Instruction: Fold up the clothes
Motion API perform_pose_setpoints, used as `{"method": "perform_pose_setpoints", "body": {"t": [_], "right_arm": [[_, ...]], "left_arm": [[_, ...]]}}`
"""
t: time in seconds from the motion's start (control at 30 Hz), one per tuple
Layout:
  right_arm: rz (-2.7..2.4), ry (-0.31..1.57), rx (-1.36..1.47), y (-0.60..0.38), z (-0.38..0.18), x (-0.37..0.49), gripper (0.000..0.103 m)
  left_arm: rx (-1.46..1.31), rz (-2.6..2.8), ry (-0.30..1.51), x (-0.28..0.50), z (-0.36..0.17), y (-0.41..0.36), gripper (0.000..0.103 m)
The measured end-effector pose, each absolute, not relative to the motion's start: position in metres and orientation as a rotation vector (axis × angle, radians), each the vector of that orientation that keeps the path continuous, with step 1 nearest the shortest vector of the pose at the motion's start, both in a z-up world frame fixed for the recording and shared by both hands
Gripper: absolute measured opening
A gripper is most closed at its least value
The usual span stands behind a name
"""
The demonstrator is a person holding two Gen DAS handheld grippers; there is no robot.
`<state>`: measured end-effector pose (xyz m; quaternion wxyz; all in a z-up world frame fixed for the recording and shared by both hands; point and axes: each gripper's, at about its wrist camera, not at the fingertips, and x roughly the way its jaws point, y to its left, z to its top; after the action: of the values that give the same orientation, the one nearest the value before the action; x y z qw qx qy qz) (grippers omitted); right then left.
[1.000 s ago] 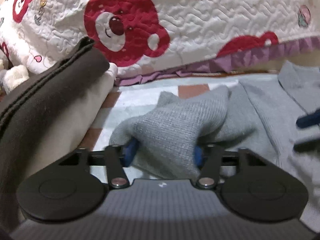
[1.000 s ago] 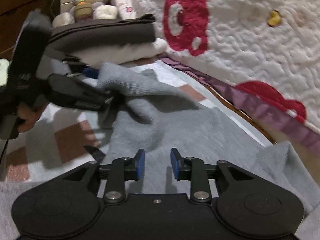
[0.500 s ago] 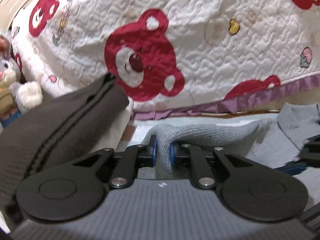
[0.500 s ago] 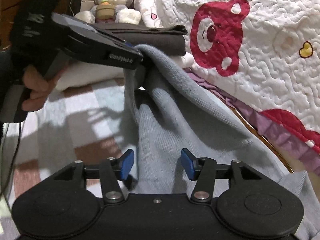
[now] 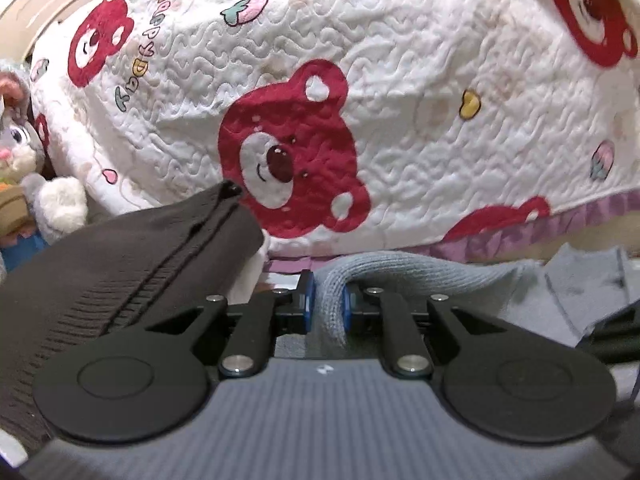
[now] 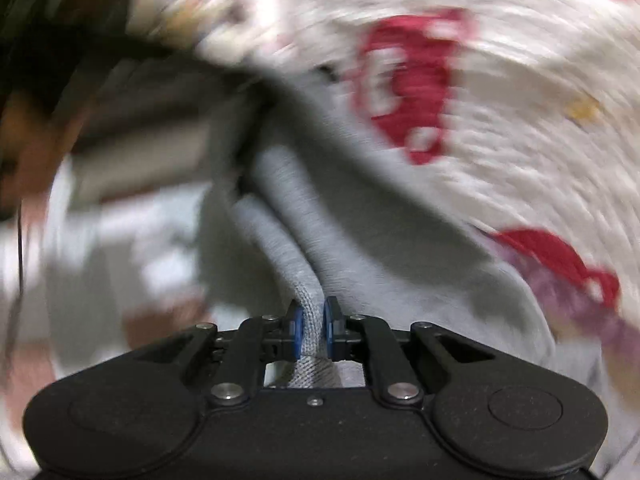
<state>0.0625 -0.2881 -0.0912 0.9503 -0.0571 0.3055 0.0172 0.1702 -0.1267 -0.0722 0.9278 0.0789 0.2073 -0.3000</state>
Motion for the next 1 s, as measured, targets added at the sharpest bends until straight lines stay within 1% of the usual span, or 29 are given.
{"method": "perform_pose_setpoints", "body": {"t": [0.03,0.1,0.13,0.2,0.27,0.37,0.47,0.53,0.6,0.7,0.73,0.8,0.87,1.0], "right_arm": [[0.005,0.600,-0.047,-0.301,-0.085,0.058,0.011],[-0.057,0.570,0.039,-0.324,-0.079,0.050,0.011],[-0.082,0.569,0.047,-0.332,-0.078,0.047,0.010],[-0.118,0.590,0.018,-0.343,-0.084,0.047,0.010],[-0.134,0.612,0.010,-0.348,-0.092,0.048,0.010],[-0.171,0.623,0.023,-0.354,-0.100,0.047,0.010],[-0.202,0.623,0.053,-0.363,-0.105,0.041,0.010],[-0.214,0.629,0.066,-0.369,-0.107,0.040,0.010],[-0.232,0.629,0.080,-0.374,-0.109,0.040,0.010],[-0.243,0.621,0.128,-0.383,-0.112,0.035,0.010],[-0.243,0.617,0.140,-0.384,-0.112,0.033,0.010],[-0.242,0.610,0.162,-0.388,-0.113,0.029,0.010],[-0.241,0.603,0.185,-0.391,-0.114,0.025,0.010],[-0.247,0.587,0.209,-0.394,-0.115,0.021,0.010]], "left_arm": [[0.159,-0.620,0.436,0.172,-0.073,-0.127,0.020],[0.152,-0.630,0.459,0.175,-0.075,-0.127,0.029],[0.149,-0.635,0.470,0.176,-0.076,-0.127,0.030],[0.235,-0.601,0.463,0.175,-0.086,-0.135,0.039],[0.234,-0.604,0.508,0.179,-0.096,-0.137,0.039],[0.080,-0.654,0.624,0.191,-0.099,-0.128,0.039],[-0.087,-0.701,0.739,0.201,-0.105,-0.116,0.044],[-0.188,-0.734,0.825,0.204,-0.113,-0.110,0.044],[-0.258,-0.772,0.906,0.202,-0.120,-0.108,0.043],[-0.298,-0.846,0.997,0.186,-0.127,-0.113,0.045],[-0.300,-0.864,1.016,0.181,-0.128,-0.117,0.047],[-0.276,-0.892,1.037,0.168,-0.132,-0.129,0.055],[-0.197,-0.882,1.038,0.155,-0.138,-0.144,0.060],[-0.019,-0.792,1.004,0.145,-0.147,-0.166,0.061]]}}
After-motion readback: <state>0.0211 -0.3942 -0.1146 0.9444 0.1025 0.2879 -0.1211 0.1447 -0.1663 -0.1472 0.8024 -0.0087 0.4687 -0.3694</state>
